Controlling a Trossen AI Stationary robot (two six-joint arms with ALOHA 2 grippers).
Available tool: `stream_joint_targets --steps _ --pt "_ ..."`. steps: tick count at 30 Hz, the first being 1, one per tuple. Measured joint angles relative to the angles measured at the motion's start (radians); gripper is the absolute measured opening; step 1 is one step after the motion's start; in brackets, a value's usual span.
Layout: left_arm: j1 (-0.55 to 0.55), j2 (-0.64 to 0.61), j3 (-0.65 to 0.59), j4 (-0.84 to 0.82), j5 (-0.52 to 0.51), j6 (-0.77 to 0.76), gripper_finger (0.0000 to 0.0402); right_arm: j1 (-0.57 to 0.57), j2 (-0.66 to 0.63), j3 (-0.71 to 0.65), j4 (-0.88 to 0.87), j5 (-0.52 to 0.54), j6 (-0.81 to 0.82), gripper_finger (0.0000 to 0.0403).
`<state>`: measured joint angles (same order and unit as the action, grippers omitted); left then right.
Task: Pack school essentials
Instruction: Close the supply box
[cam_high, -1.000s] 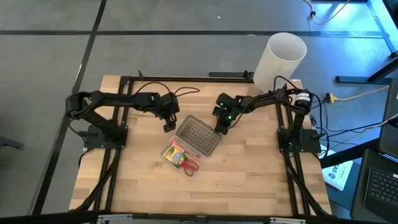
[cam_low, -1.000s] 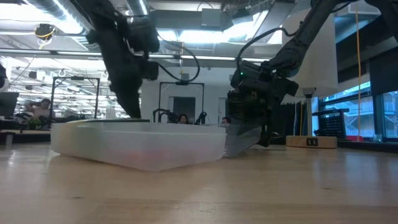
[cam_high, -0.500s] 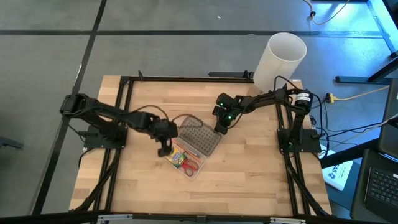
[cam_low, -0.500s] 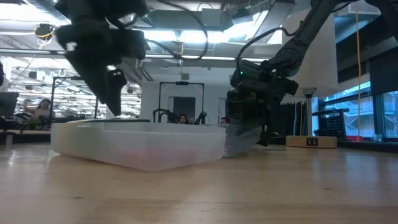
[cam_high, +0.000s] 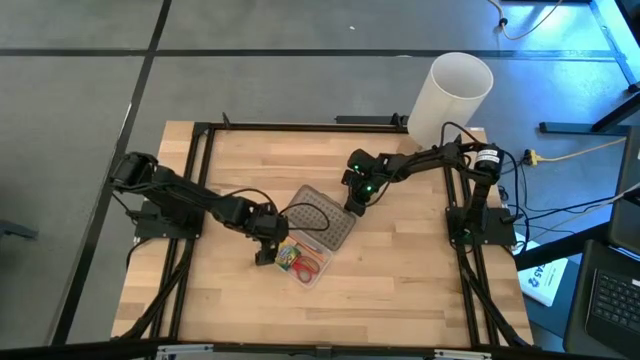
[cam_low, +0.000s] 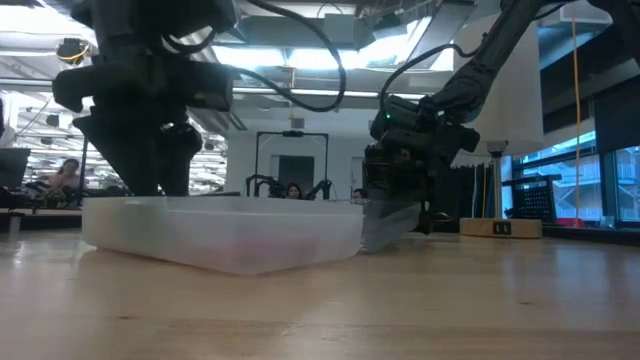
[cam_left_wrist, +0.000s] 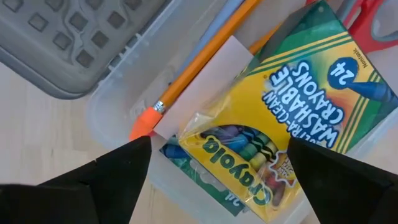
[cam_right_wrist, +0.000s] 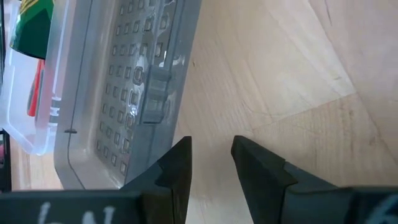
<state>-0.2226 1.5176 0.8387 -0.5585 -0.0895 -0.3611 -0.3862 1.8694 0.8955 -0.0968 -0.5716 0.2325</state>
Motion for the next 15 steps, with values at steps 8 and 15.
stream_joint_targets --steps 8,15 --pt "0.020 0.009 0.001 0.007 0.009 -0.004 0.0373 0.015 0.001 0.000 -0.004 -0.039 -0.008 0.0126" --pt "0.023 0.010 -0.001 0.009 0.010 -0.004 0.0373 0.022 0.004 -0.003 0.005 -0.126 -0.029 0.0126"
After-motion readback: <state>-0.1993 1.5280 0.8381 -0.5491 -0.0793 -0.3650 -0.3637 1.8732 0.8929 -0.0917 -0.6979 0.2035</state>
